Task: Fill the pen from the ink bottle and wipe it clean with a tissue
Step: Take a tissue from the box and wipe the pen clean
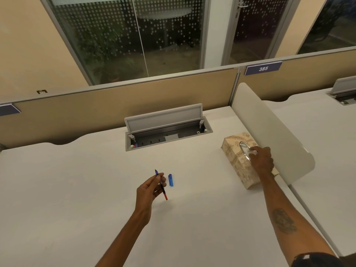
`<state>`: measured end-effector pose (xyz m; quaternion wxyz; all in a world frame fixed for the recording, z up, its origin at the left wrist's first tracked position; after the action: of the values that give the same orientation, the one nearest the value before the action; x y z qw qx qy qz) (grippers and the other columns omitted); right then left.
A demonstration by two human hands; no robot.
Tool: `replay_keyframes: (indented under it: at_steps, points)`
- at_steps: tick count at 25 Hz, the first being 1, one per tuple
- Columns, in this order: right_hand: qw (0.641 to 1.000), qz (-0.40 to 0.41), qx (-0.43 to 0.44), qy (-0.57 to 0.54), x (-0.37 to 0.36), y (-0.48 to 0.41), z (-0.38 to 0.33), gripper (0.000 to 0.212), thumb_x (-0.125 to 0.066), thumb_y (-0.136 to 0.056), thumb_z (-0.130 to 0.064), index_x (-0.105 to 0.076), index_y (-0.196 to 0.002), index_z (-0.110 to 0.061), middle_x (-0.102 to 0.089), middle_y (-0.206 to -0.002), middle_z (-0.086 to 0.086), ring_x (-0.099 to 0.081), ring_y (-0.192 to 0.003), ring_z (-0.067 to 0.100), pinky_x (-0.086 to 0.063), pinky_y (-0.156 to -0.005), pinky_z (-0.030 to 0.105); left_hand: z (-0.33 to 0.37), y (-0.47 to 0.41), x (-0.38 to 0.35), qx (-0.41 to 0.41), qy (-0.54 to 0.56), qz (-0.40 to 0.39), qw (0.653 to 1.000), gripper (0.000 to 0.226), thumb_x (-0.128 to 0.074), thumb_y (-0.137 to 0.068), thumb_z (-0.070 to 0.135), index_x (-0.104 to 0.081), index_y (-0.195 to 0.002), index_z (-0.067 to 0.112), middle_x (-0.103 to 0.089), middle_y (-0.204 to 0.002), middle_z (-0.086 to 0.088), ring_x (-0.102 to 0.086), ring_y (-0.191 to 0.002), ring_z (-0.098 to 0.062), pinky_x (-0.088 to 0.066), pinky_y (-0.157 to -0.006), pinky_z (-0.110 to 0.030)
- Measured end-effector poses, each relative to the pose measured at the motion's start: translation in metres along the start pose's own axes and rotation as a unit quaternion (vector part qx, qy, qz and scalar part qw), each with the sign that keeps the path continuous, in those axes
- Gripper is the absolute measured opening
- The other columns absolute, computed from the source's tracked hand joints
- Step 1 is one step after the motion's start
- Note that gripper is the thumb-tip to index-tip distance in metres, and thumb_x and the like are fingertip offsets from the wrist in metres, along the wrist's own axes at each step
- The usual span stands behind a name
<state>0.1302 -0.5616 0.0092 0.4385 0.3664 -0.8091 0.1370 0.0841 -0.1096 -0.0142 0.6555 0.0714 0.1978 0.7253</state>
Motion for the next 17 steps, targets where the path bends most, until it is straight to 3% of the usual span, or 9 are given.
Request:
replay_keyframes:
  at_steps: [7, 11, 14, 17]
  points:
    - [0.998, -0.051, 0.008, 0.045, 0.001, -0.015, -0.003, 0.025, -0.072, -0.082, -0.018, -0.075, -0.106, -0.018, -0.059, -0.123, 0.013, -0.063, -0.105, 0.042, -0.049, -0.089, 0.04, 0.0, -0.007, -0.012, 0.002, -0.003, 0.001, 1.0, 0.025, -0.054, -0.1, 0.02, -0.073, -0.115, 0.011, -0.077, -0.105, -0.011, -0.075, -0.097, -0.023, -0.061, -0.081, -0.025]
    - [0.995, -0.027, 0.045, 0.087, 0.004, -0.012, -0.01, 0.024, -0.069, -0.086, -0.014, -0.07, -0.109, -0.008, -0.058, -0.119, 0.019, -0.059, -0.107, 0.043, -0.048, -0.087, 0.045, -0.001, -0.01, -0.016, 0.002, 0.01, 0.0, 1.0, 0.025, -0.055, -0.1, 0.018, -0.072, -0.115, 0.01, -0.076, -0.105, -0.013, -0.074, -0.098, -0.025, -0.061, -0.079, -0.025]
    - [0.992, 0.022, 0.059, 0.111, 0.008, -0.007, -0.015, 0.015, -0.061, -0.09, -0.009, -0.065, -0.098, 0.003, -0.06, -0.108, 0.026, -0.056, -0.102, 0.046, -0.048, -0.081, 0.049, -0.002, -0.01, -0.017, 0.005, 0.013, -0.001, 1.0, 0.026, -0.055, -0.099, 0.018, -0.072, -0.116, 0.009, -0.077, -0.105, -0.012, -0.073, -0.1, -0.028, -0.061, -0.078, -0.024]
    - [0.988, 0.012, 0.064, 0.143, 0.006, -0.009, -0.016, 0.018, -0.054, -0.094, -0.009, -0.067, -0.101, 0.002, -0.064, -0.109, 0.022, -0.058, -0.103, 0.044, -0.048, -0.081, 0.046, -0.003, -0.01, -0.017, 0.009, 0.017, 0.001, 1.0, 0.027, -0.056, -0.099, 0.018, -0.071, -0.118, 0.007, -0.077, -0.103, -0.01, -0.073, -0.1, -0.028, -0.061, -0.074, -0.023]
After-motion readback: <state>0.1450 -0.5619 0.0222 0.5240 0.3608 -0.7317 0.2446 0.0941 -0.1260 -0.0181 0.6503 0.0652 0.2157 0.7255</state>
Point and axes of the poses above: each hand's wrist, its own y-axis away from the middle knuckle, its own x-axis out of the back of the hand, z = x × y, the point moved 6 cm from there along -y, towards the middle knuckle
